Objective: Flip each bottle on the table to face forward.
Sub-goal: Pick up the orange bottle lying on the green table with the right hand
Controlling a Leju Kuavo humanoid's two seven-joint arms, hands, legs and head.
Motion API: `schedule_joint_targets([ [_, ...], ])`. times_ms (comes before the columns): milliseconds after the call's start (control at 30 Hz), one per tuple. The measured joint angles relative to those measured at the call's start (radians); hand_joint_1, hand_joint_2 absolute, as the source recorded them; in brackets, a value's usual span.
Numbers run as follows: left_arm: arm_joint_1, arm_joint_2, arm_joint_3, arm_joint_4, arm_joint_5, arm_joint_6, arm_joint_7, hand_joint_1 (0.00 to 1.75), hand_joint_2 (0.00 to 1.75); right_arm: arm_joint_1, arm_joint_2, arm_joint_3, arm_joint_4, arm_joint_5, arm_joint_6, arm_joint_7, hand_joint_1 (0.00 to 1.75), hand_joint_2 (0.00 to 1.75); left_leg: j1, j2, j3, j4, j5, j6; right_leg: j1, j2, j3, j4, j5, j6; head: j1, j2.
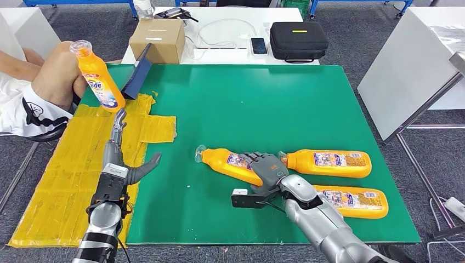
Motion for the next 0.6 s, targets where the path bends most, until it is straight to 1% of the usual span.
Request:
schedule_joint_targets([
  [267, 0.000, 0.000, -0.003, 0.000, 0.000, 0.000, 0.000, 0.00, 1.75, -0.003, 0.000, 0.004, 0.004, -0.009, -0.001, 0.002, 1.75, 1.75, 0.000, 0.001, 0.000, 0.000, 0.000, 0.000, 0.000, 0.000, 0.002, 0.000, 0.001, -0.002, 0.000, 0.000],
  [433, 0.000, 0.000, -0.012, 0.000, 0.000, 0.000, 0.000, 0.00, 1.75, -0.002, 0.005, 0.005, 0.004, -0.049, -0.013, -0.035, 1.75, 1.75, 0.000, 0.000, 0.000, 0.000, 0.000, 0.000, 0.000, 0.000, -0.001, 0.000, 0.001, -0.002, 0.000, 0.000],
  [600, 0.000, 0.000, -0.019, 0.000, 0.000, 0.000, 0.000, 0.00, 1.75, 0.002, 0.009, 0.003, 0.003, -0.073, -0.024, -0.050, 1.75, 1.75, 0.000, 0.002, 0.000, 0.000, 0.000, 0.000, 0.000, 0.000, 0.005, 0.000, 0.002, -0.001, 0.000, 0.000],
])
